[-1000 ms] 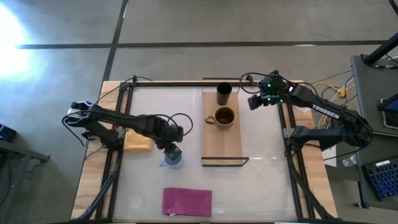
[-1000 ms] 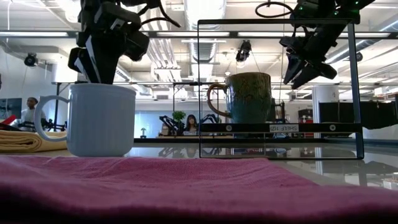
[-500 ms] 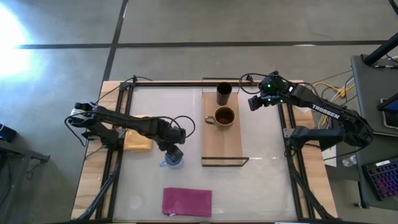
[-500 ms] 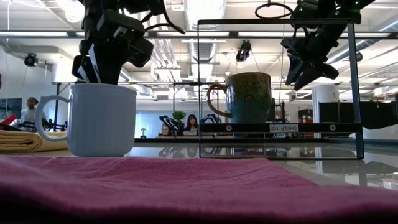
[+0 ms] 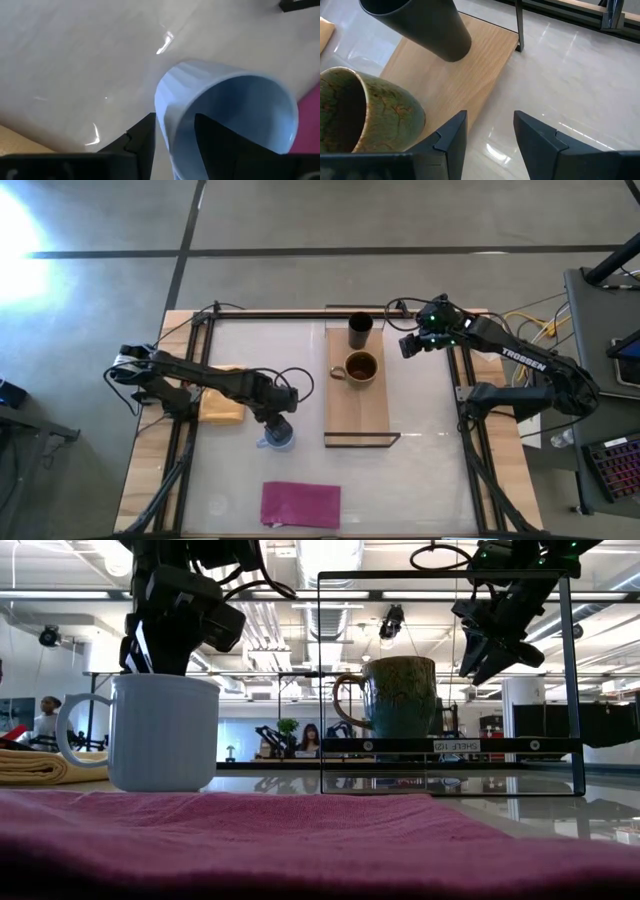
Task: Stack small to large cups/mugs on shelf
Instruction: Put the blue mug on the shelf
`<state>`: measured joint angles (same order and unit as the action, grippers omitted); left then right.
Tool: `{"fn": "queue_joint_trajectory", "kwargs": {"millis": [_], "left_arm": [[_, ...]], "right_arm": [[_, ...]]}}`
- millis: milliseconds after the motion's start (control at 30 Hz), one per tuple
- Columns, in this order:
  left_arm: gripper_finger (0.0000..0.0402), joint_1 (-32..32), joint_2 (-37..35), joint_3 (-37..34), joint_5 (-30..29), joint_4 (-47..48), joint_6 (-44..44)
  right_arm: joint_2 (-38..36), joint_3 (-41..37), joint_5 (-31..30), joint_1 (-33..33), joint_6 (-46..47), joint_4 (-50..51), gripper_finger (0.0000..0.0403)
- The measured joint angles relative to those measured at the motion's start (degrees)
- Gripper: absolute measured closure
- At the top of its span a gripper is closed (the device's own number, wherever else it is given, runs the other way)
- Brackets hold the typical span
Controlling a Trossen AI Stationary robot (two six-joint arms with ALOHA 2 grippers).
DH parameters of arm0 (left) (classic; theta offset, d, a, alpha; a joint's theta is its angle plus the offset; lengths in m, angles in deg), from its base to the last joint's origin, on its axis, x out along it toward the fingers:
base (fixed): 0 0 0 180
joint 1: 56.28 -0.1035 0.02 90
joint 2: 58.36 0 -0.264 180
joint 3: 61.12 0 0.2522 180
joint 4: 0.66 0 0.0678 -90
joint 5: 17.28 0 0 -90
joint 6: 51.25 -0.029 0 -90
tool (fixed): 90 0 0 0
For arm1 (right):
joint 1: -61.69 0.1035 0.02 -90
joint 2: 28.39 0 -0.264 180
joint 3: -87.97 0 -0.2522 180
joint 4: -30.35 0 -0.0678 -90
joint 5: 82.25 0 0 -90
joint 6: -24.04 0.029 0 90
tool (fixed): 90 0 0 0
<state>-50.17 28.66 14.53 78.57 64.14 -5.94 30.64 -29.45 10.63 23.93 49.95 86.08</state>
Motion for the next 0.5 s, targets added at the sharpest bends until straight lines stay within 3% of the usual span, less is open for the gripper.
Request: {"fn": "queue_joint_trajectory", "kwargs": {"millis": [333,500], "left_arm": [[0.0392,0.0,0.0,0.0,-1.9,0.0,-2.4],[0.0399,-0.3,-0.2,0.2,-3.0,-0.8,-3.6]], "right_arm": [[0.0,0.0,0.0,0.0,0.0,0.1,0.0248],[0.0,0.0,0.0,0.0,0.3,1.6,0.0248]]}}
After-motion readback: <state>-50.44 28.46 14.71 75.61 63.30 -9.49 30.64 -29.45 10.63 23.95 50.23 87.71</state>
